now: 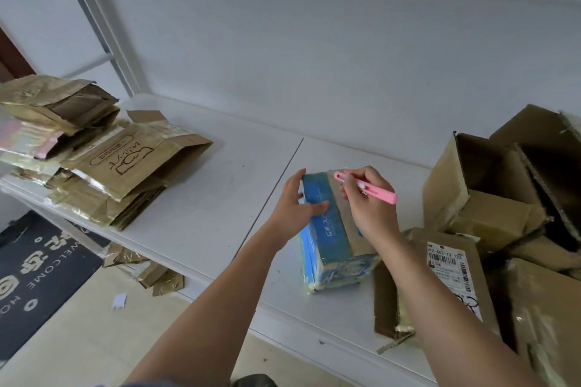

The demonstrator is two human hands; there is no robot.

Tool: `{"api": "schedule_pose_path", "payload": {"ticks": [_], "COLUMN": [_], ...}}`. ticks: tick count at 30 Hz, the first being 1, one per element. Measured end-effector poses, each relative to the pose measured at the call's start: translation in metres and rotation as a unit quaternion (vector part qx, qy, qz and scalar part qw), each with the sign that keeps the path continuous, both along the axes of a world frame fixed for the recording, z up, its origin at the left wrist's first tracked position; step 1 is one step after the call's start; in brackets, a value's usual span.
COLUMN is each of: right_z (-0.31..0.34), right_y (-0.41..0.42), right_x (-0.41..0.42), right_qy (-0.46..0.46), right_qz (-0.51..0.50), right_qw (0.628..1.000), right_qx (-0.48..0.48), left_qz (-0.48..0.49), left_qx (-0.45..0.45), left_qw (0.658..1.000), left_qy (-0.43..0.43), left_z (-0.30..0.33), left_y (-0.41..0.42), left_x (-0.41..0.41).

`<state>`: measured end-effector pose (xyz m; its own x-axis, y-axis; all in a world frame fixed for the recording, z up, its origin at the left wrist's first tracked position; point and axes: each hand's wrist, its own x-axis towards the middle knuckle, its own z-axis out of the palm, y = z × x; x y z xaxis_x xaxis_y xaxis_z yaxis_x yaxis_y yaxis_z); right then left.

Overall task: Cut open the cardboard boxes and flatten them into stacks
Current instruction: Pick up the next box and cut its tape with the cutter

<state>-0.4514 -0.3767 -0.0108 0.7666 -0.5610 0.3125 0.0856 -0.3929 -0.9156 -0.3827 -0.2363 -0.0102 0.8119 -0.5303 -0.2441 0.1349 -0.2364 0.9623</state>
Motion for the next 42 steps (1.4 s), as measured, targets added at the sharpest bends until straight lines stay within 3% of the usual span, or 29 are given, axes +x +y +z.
{"api": "schedule_pose_path", "payload": {"ticks": [13,27,31,42], "right_z": [0.002,0.011,0.02,0.002], "right_y": [0.0,-0.004,-0.008,-0.007], "right_x": [0.004,-0.052,-0.034,-0.005], "right_qy": [-0.002,0.033,-0.008,0.011], "right_qz": [0.046,0.084,0.047,0.092], "right_qw": [0.985,0.986,0.99,0.986], "right_qx": [-0.165,-0.139,-0.132,-0.139], "left_qz": [0.062,0.105,0.102,0.1], "left_qx": [0.001,0.006,0.002,0.021], "left_qw": [0.998,0.994,0.995,0.995], "left_qy": [0.007,0.002,-0.001,-0.017], "left_z": [0.005,0.009,0.008,0.002], "left_y": [-0.004,-0.013,-0.014,-0.015], "left_x": [0.002,-0.006,-0.007,-0.004]}}
